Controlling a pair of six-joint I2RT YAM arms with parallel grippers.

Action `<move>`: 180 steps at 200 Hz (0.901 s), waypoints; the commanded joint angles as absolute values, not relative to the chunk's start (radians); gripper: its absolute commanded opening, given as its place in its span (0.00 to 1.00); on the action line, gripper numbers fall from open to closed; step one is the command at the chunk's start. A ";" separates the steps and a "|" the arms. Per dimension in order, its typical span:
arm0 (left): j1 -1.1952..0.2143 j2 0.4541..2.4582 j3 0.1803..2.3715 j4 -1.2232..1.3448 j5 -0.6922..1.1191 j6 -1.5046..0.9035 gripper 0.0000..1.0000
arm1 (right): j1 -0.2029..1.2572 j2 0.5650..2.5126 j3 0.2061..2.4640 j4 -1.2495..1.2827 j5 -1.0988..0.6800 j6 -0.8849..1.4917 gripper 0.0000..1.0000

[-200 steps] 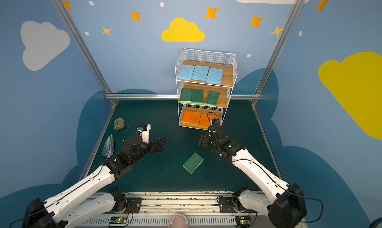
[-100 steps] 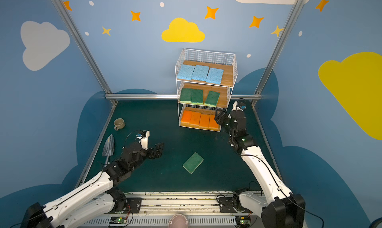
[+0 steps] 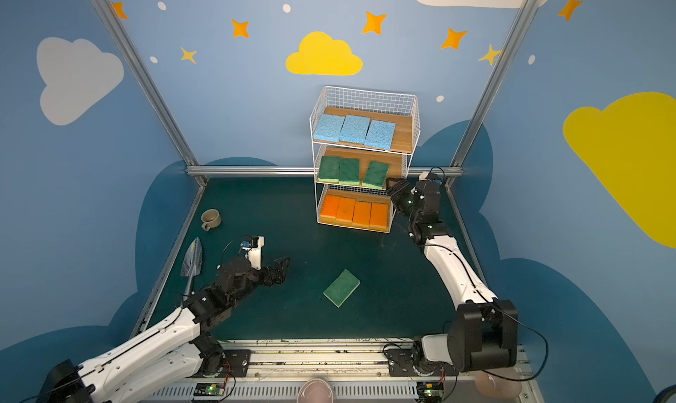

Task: Arrange cleaning sponges on a shelf
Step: Pick up the cleaning sponge from the shelf.

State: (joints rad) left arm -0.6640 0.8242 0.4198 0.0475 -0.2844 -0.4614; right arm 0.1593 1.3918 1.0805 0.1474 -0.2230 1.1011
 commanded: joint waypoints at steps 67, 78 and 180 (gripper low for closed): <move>-0.666 0.812 0.395 0.063 -0.268 -0.464 1.00 | 0.150 1.481 1.118 0.291 -0.354 1.245 0.54; -0.666 0.812 0.394 0.063 -0.270 -0.462 1.00 | 0.152 1.482 1.116 0.286 -0.351 1.244 0.54; -0.662 0.833 0.409 0.064 -0.264 -0.450 1.00 | 0.157 1.395 1.080 0.166 -0.300 1.194 0.57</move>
State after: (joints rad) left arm -0.6640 0.8265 0.4011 0.0536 -0.2794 -0.4599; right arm 0.1551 1.4506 1.0943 0.2306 -0.3302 1.2236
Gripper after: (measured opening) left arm 0.997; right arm 0.569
